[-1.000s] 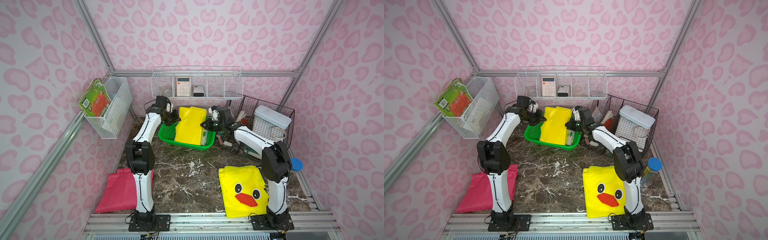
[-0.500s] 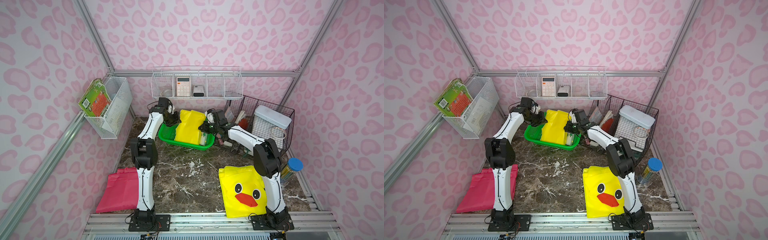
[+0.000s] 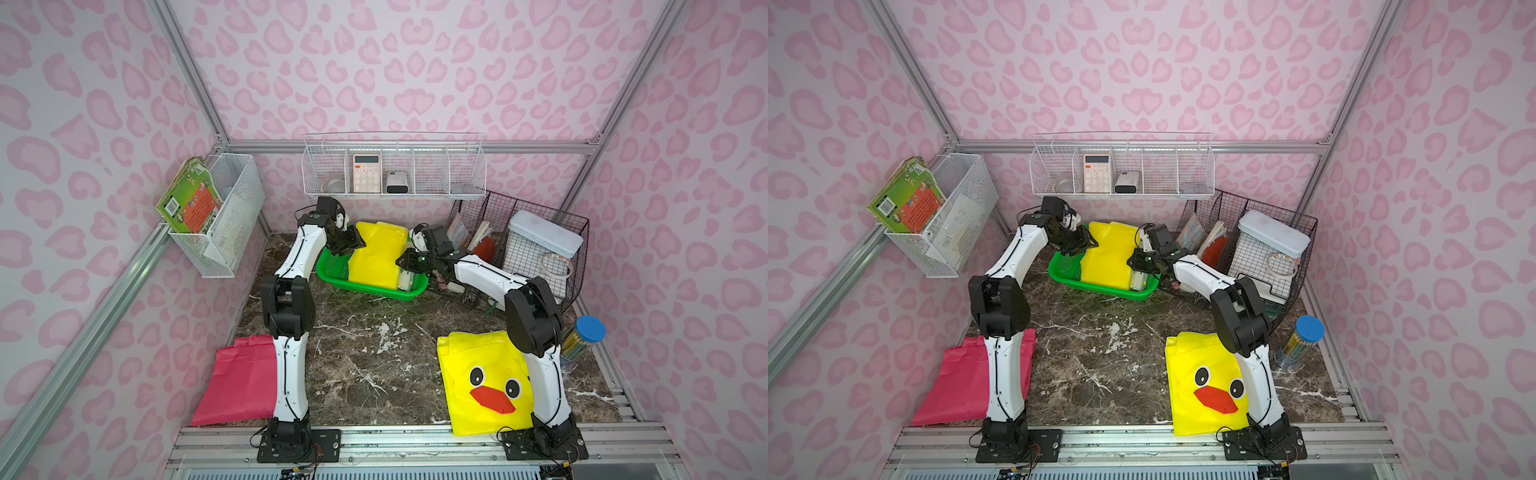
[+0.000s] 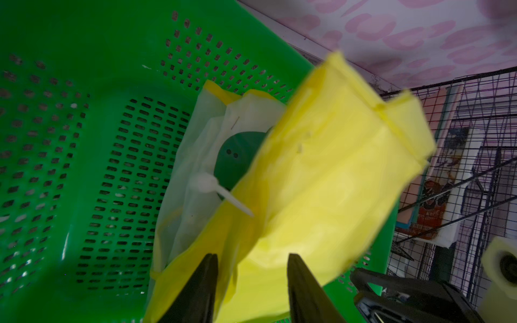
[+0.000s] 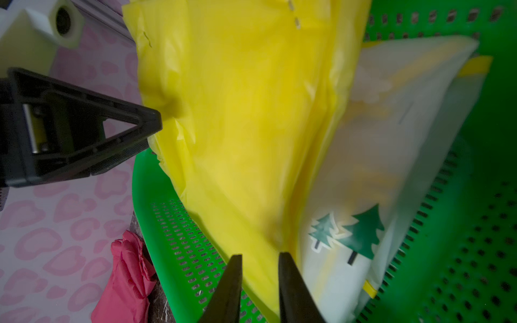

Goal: Put the folded raincoat in the basket
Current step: Place the raincoat in the basket, then move the raincoat to the center of the board.

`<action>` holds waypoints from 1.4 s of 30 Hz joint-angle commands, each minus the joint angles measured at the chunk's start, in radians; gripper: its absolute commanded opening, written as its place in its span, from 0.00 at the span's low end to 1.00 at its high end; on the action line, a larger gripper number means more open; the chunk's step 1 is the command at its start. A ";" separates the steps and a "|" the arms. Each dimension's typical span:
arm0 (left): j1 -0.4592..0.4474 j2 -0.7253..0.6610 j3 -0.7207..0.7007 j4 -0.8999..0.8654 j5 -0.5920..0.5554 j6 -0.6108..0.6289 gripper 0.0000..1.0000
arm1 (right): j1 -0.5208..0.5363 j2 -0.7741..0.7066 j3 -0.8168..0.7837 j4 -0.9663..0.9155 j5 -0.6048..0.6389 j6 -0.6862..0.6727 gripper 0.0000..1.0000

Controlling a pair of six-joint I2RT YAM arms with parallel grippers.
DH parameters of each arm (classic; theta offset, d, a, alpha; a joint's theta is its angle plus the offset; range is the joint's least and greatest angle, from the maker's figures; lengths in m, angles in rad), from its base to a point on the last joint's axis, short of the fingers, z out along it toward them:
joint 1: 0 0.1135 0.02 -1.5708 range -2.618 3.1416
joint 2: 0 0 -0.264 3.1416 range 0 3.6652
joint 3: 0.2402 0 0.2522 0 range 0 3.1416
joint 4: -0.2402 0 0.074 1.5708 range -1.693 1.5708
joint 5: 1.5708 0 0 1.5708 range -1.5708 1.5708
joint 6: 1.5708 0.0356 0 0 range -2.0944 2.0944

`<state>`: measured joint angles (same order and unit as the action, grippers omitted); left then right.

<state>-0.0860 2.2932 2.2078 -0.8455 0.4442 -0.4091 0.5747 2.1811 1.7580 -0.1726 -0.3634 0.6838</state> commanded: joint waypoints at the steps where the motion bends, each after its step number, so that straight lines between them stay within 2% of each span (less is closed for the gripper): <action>1: 0.002 -0.033 0.002 -0.004 -0.015 0.021 0.62 | -0.003 -0.009 0.015 -0.024 0.018 -0.019 0.39; 4: 0.001 -0.054 0.002 -0.007 -0.024 0.029 0.71 | -0.002 -0.018 0.017 -0.030 0.029 -0.025 0.45; 5: 0.001 -0.062 0.001 -0.009 -0.025 0.033 0.80 | -0.002 -0.022 0.015 -0.031 0.032 -0.027 0.46; 6: 0.002 -0.067 0.001 -0.013 -0.028 0.036 0.83 | -0.003 -0.027 0.015 -0.031 0.033 -0.029 0.47; 9: 0.001 -0.089 -0.004 -0.021 -0.044 0.047 0.85 | -0.002 -0.045 0.013 -0.031 0.040 -0.033 0.49; 13: -0.008 -0.113 -0.037 0.009 -0.018 0.046 0.87 | -0.003 -0.041 0.043 -0.029 0.042 -0.036 0.54; 18: -0.034 -0.134 -0.078 0.012 -0.027 0.051 0.87 | 0.006 0.039 0.147 -0.064 0.011 -0.037 0.54; 25: -0.040 -0.248 -0.256 0.109 -0.042 0.014 0.87 | 0.029 0.233 0.370 -0.137 -0.032 -0.022 0.53; 30: -0.039 -0.297 -0.324 0.128 -0.033 -0.003 0.87 | 0.024 0.329 0.451 -0.197 0.003 0.012 0.53; 36: -0.049 -0.347 -0.373 0.152 -0.001 -0.010 0.87 | 0.017 0.319 0.461 -0.195 -0.013 0.011 0.54; 42: -0.073 -0.430 -0.428 0.155 0.038 0.001 0.87 | 0.021 0.224 0.483 -0.212 -0.067 -0.042 0.54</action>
<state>-0.1516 1.8965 1.8019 -0.6998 0.4465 -0.4164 0.5915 2.4519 2.2276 -0.3836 -0.3996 0.6788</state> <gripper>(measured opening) 0.874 0.541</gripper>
